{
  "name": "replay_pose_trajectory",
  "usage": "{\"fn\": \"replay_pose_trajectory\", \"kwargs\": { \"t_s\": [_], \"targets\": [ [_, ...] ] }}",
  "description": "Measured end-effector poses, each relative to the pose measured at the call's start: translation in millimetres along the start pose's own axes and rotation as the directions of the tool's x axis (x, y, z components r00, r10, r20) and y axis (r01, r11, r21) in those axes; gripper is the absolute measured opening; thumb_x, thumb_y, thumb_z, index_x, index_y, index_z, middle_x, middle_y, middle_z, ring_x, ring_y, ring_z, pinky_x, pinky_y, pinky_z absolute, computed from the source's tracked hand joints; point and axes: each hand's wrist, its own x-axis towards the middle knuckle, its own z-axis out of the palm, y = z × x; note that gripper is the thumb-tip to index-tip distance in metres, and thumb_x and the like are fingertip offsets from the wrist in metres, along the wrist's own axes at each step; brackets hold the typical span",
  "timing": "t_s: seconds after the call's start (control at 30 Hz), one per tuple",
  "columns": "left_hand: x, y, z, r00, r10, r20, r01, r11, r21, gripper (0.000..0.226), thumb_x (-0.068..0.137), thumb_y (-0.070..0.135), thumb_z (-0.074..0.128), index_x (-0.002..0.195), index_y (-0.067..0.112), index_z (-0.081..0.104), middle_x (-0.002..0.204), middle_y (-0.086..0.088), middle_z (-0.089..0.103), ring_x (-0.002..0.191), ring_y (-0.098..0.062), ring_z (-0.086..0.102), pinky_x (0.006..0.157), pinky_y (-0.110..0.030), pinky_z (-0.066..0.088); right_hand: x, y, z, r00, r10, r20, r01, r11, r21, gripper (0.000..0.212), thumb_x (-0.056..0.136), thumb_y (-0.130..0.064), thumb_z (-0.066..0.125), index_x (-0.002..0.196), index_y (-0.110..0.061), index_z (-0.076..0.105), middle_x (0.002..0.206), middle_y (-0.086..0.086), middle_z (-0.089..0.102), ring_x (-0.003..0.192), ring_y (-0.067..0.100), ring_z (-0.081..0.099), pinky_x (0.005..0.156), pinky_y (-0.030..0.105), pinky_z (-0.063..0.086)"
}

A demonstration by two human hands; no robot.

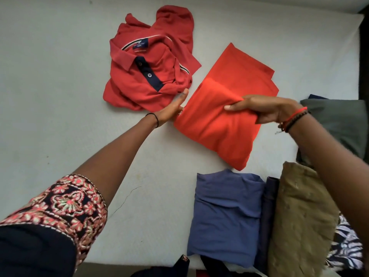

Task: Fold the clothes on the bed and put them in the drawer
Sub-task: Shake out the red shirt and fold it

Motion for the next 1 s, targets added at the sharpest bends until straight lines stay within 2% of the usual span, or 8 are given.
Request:
{"fn": "replay_pose_trajectory", "kwargs": {
  "t_s": [0.1, 0.23, 0.37, 0.47, 0.53, 0.7, 0.83, 1.0],
  "targets": [
    [2, -8, 1, 0.999, 0.030, 0.017, -0.030, 0.999, 0.015, 0.105, 0.080, 0.081, 0.024, 0.146, -0.001, 0.025, 0.095, 0.014, 0.066, 0.077, 0.009, 0.064, 0.064, -0.007, 0.047, 26, -4, -27, 0.999, 0.043, -0.005, -0.042, 0.999, 0.017, 0.031, 0.084, -0.024, 0.060, 0.110, -0.007, 0.062, 0.102, 0.006, 0.073, 0.090, 0.014, 0.070, 0.078, 0.033, 0.058],
    [2, -15, 5, 0.999, 0.039, 0.002, -0.039, 0.996, 0.084, 0.057, 0.092, 0.061, 0.040, 0.129, 0.021, 0.055, 0.127, 0.013, 0.055, 0.116, -0.002, 0.052, 0.107, -0.025, 0.035, 57, 3, -42, 0.995, 0.032, -0.096, -0.033, 0.999, -0.001, 0.024, 0.085, -0.026, 0.065, 0.105, -0.013, 0.063, 0.109, 0.003, 0.069, 0.093, 0.011, 0.068, 0.083, 0.030, 0.057],
    [11, -20, 7, 0.988, 0.107, -0.114, -0.087, 0.982, 0.166, 0.046, 0.098, 0.047, 0.041, 0.104, 0.010, 0.067, 0.109, 0.002, 0.064, 0.099, -0.008, 0.055, 0.096, -0.025, 0.040, 72, 19, -43, 0.975, -0.043, -0.217, 0.032, 0.998, -0.053, 0.019, 0.080, -0.032, 0.072, 0.088, -0.018, 0.062, 0.105, 0.006, 0.068, 0.103, 0.020, 0.064, 0.093, 0.036, 0.051],
    [11, -17, 7, 0.989, 0.090, -0.121, -0.074, 0.989, 0.128, 0.038, 0.097, 0.045, 0.046, 0.084, 0.011, 0.056, 0.084, -0.001, 0.051, 0.078, -0.011, 0.045, 0.074, -0.028, 0.036, 68, 22, -35, 0.945, -0.107, -0.309, 0.079, 0.992, -0.102, 0.019, 0.080, -0.034, 0.073, 0.077, -0.022, 0.059, 0.084, -0.001, 0.065, 0.085, 0.016, 0.060, 0.071, 0.023, 0.051],
    [11, -15, 7, 0.987, 0.094, -0.132, -0.078, 0.989, 0.122, 0.034, 0.096, 0.042, 0.049, 0.079, 0.013, 0.045, 0.077, -0.004, 0.037, 0.071, -0.012, 0.036, 0.064, -0.029, 0.028, 66, 26, -26, 0.868, -0.215, -0.447, 0.087, 0.954, -0.288, 0.023, 0.081, -0.036, 0.073, 0.085, -0.018, 0.058, 0.085, 0.001, 0.061, 0.079, 0.017, 0.057, 0.059, 0.020, 0.044],
    [13, -10, 8, 0.985, 0.101, -0.138, -0.080, 0.986, 0.149, 0.033, 0.096, 0.039, 0.050, 0.075, 0.015, 0.041, 0.074, -0.004, 0.031, 0.066, -0.013, 0.030, 0.058, -0.028, 0.022, 60, 61, 56, 0.485, -0.744, -0.459, -0.120, 0.464, -0.878, 0.081, 0.086, -0.052, 0.056, 0.147, -0.007, 0.028, 0.145, 0.022, 0.038, 0.135, 0.034, 0.035, 0.108, 0.049, 0.029],
    [18, -3, 9, 0.988, 0.069, -0.137, -0.043, 0.982, 0.184, 0.038, 0.095, 0.038, 0.053, 0.066, 0.019, 0.037, 0.065, 0.000, 0.031, 0.058, -0.010, 0.028, 0.051, -0.024, 0.022, 72, 96, 99, 0.635, -0.737, -0.231, -0.137, 0.186, -0.973, 0.112, 0.066, -0.054, 0.070, 0.150, -0.004, 0.016, 0.155, 0.025, 0.015, 0.145, 0.035, 0.013, 0.112, 0.062, 0.014],
    [23, 15, 7, 0.988, -0.010, -0.157, 0.062, 0.940, 0.334, 0.045, 0.095, 0.042, 0.051, 0.060, 0.021, 0.031, 0.060, 0.002, 0.032, 0.053, -0.011, 0.030, 0.045, -0.021, 0.024, 84, 87, 82, 0.703, -0.612, -0.364, -0.220, 0.299, -0.929, 0.116, 0.066, -0.045, 0.074, 0.150, -0.003, 0.005, 0.153, 0.029, 0.014, 0.143, 0.039, 0.018, 0.110, 0.064, 0.014]
  ]
}}
